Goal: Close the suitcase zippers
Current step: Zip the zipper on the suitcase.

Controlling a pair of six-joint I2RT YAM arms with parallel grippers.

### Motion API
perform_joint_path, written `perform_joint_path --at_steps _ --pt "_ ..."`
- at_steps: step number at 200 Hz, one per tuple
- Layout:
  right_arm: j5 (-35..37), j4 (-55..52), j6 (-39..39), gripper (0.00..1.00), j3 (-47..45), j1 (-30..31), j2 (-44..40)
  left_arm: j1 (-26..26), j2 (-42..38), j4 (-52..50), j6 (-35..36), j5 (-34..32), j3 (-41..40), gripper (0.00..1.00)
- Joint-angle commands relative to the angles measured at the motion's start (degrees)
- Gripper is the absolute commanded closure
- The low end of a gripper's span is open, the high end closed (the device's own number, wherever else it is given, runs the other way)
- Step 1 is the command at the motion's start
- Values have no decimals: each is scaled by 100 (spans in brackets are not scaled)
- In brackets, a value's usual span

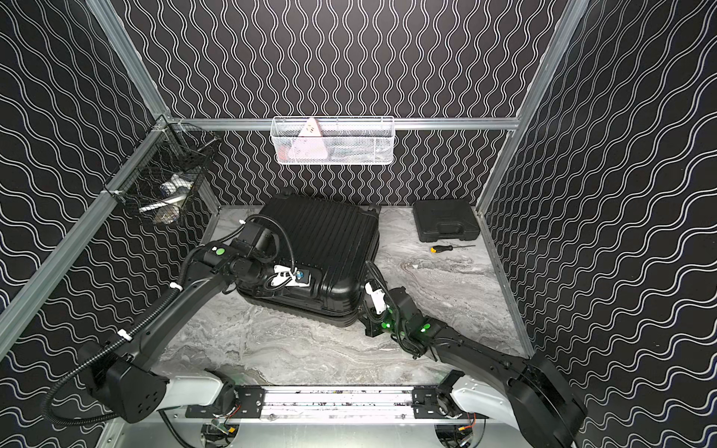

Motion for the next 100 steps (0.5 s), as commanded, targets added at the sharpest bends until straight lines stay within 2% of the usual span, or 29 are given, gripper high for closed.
perform_joint_path --at_steps 1,31,55,69,100 --pt "-345 -245 -177 100 -49 24 -74 -116 -163 619 -989 -408 -11 77" --pt "-566 -201 -244 100 -58 105 -188 -210 -198 993 -1664 -789 -42 77" --pt "-545 -188 -346 100 -63 214 -213 -273 -32 1035 -2340 -1009 138 82" --pt "-531 -211 -379 100 -28 273 -164 -394 27 1015 -2554 -1123 166 84" --pt "-524 -121 -401 100 22 406 -72 -725 -64 1171 -2887 -1241 -11 83"
